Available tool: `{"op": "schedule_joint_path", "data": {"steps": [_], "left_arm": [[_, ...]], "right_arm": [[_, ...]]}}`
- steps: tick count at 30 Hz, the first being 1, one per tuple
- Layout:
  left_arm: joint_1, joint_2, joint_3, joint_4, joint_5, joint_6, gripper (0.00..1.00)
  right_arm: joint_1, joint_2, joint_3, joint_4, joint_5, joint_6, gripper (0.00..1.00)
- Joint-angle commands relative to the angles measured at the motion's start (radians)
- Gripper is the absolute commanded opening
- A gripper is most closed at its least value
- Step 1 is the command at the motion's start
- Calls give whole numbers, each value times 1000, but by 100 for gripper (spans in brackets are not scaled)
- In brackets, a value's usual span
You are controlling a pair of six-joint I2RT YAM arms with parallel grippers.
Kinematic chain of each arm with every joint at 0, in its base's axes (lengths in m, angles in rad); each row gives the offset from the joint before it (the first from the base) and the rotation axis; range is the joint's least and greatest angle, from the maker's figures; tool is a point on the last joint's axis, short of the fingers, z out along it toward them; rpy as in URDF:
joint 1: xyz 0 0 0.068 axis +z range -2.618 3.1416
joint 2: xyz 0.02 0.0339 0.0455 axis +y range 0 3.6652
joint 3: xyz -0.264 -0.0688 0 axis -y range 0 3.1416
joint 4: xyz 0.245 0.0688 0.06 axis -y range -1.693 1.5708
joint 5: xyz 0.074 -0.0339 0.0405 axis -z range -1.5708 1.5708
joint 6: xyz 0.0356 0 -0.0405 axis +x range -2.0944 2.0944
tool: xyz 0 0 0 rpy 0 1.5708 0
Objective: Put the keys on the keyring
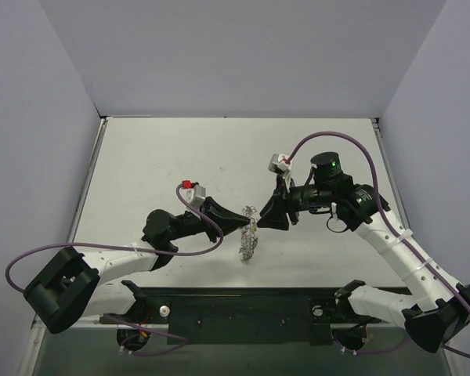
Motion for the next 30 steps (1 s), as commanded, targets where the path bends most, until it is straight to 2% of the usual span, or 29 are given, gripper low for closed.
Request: {"op": "schedule_joint_path", "data": {"steps": [1,4,9,19,30], "left_arm": [[9,18,-7,286,-28,-125,0],[7,19,-8,291,-28,-131,0],[9,15,-10,295,-28,-134,0],[10,16,-11,295,-29,-135,0],[12,15,-12,300,-28,-135,0]], "right_arm": [[-6,-12,-35,211,-38,166,38],[-5,-8,-41,250,-31,198,38],[-6,-11,-58,218,18,169,37],[7,-17,-86,169,13,134,22],[24,-19,-95,143,30,94,18]]}}
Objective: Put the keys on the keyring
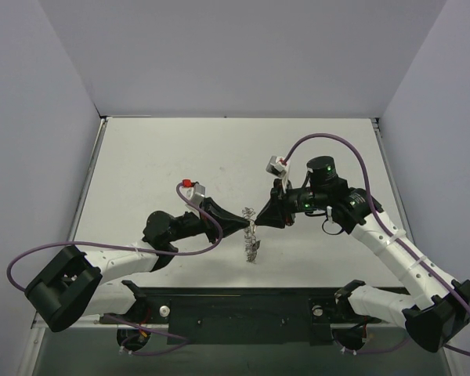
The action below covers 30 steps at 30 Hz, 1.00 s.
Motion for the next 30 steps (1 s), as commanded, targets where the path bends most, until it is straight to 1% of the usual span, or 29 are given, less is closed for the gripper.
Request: {"op": "schedule_joint_path", "data": {"steps": [1,2,3,10,22,30], "left_arm": [[5,-10,10,252,-20,-8,0],[7,-9,10,254,-20,-8,0],[7,-10,10,252,-19,-8,0],[12,-10,9,255,-19,-8,0],[36,-14,1,297,-22,-27,0],[42,-6,-4,338,-16,-46,0]], "right_arm": [[11,-16,0,-1,-7,-19,17],[14,-14,0,-1,-6,-19,15],[14,-11,0,1,-10,-21,12],[23,-6,11,-1,-24,-29,0],[28,-9,8,-73,6,-85,0],[61,11,-17,-33,22,-61,0]]}}
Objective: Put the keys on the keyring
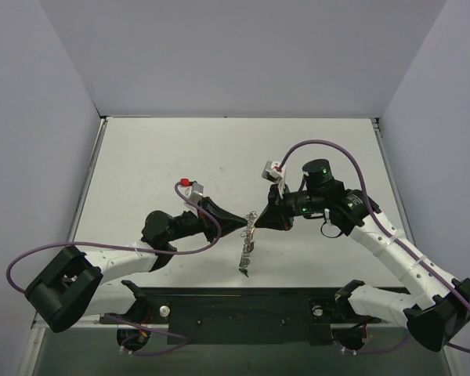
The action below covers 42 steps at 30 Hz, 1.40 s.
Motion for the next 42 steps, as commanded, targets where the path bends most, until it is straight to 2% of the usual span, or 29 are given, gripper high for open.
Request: {"op": "schedule_joint_path", "data": {"steps": [1,11,16,26,30,42], "left_arm": [[16,-7,7,335,-24,-21,0],[18,-9,8,343,-17,-24,0],[19,-6,9,338,-14,-24,0],[16,10,21,341,12,-39,0],[18,24,24,363,20,-53,0],[16,25,20,392,18,-64,0]], "right_arm": [[25,12,-25,12,-10,18,0],[39,26,-51,78,27,58,0],[13,17,-35,87,-6,58,0],[-24,3,11,125,-116,43,29],[-17,9,6,133,-119,16,37],[10,24,-15,115,-33,9,33]]}}
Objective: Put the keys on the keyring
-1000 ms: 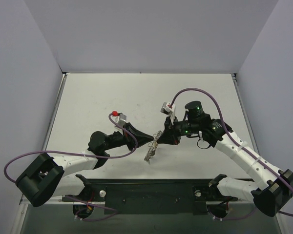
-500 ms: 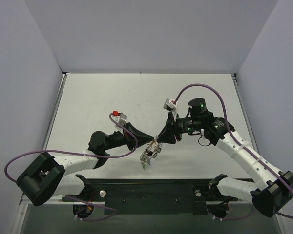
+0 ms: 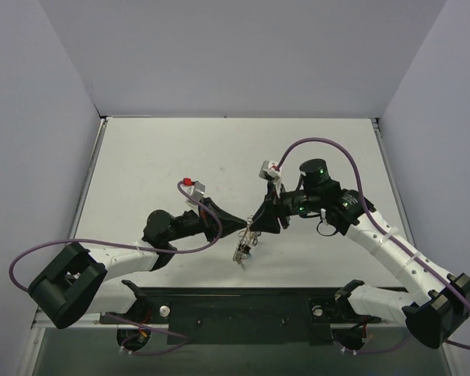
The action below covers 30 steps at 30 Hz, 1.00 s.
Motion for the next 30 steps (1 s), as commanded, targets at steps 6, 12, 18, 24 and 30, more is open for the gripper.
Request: {"op": "schedule_joint_path", "data": {"steps": [6,12,18,24,30], "left_arm": [[4,-8,28,391,-4,-17,0],[6,-11,26,393,-6,-16,0],[6,-15,25,393,-11,-16,0],[8,-15,26,393,-9,-16,0],[4,0,34,385,0,-37,0]], "right_arm": [[29,15,1,43,24,-9,32],[37,26,-7,48,26,-4,28],[42,32,-7,48,18,-5,10],[45,38,1,42,18,-4,0],[37,44,70,-71,53,-53,0]]}}
